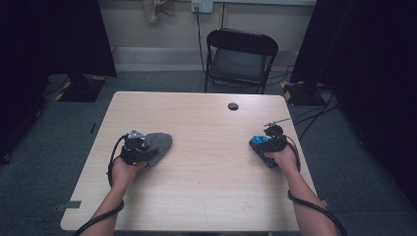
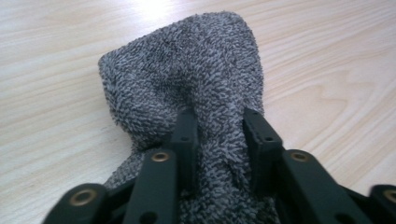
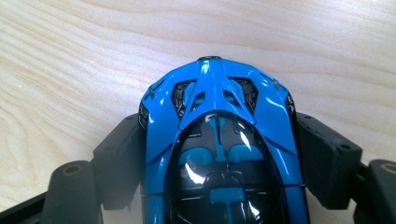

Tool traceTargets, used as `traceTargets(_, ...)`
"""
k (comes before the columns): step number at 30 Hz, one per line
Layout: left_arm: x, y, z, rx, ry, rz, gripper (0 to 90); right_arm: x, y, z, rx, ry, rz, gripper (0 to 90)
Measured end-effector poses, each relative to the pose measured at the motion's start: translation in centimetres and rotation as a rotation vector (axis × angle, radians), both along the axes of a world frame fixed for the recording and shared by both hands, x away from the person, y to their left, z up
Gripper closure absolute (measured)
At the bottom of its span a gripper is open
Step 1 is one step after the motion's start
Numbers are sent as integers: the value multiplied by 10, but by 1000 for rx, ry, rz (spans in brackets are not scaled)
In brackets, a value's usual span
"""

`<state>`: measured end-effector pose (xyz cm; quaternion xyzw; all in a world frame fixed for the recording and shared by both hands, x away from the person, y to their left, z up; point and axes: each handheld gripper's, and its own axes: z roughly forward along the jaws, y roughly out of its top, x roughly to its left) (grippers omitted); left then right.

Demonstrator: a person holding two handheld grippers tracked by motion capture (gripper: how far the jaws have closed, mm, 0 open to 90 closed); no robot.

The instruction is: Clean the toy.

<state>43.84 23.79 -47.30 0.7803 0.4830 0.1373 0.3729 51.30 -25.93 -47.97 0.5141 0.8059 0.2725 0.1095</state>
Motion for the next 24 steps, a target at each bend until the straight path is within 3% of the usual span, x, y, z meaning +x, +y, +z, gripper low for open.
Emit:
traceTargets(11,0,-4,0,18,5,-7,620,-2,2,-2,-18,-25,8,238)
traceTargets(24,-1,-10,-1,44,-2,-28,491,-3,1,-2,-16,-30,18,224)
